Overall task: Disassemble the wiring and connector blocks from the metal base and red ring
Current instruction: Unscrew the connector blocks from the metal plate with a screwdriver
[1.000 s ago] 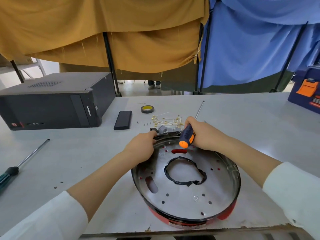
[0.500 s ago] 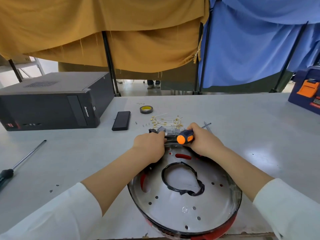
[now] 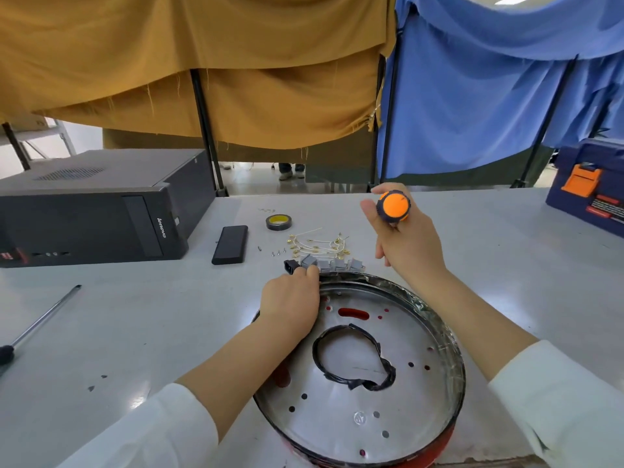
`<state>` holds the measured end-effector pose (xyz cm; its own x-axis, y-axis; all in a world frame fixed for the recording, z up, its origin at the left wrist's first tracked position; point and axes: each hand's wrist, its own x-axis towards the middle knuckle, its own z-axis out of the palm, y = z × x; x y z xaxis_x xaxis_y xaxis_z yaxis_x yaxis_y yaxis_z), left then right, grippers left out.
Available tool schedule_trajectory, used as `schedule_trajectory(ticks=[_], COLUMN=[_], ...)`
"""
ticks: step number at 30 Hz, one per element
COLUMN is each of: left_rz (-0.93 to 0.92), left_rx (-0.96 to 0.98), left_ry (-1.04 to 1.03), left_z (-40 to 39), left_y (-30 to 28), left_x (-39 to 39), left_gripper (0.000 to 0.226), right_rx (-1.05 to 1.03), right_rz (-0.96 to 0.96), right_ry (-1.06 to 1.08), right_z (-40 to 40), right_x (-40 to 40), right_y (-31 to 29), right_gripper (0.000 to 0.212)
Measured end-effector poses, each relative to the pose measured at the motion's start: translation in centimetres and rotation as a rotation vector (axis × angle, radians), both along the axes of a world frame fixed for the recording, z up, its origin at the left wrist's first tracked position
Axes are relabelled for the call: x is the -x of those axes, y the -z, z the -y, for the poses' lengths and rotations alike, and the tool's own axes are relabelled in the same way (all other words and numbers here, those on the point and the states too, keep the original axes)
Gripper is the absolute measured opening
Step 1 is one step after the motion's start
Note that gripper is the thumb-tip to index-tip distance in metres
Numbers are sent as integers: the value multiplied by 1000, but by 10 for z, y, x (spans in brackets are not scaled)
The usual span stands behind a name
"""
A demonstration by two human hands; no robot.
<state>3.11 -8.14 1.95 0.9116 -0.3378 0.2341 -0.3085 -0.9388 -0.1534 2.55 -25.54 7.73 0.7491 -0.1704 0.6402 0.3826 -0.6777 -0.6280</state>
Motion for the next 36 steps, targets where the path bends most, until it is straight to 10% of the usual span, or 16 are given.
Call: schedule_trajectory(ticks=[13, 36], left_rz=[31, 14], left_rx=[48, 64], left_ry=[17, 0], left_z=[-2, -1], left_y=[5, 4], left_x=[-3, -3], left_gripper=[24, 22], right_rx=[-110, -28], right_rz=[89, 96], right_ry=[-96, -46], right_z=[-13, -19], right_x=[29, 16], right_y=[-53, -30], right_gripper=[65, 46])
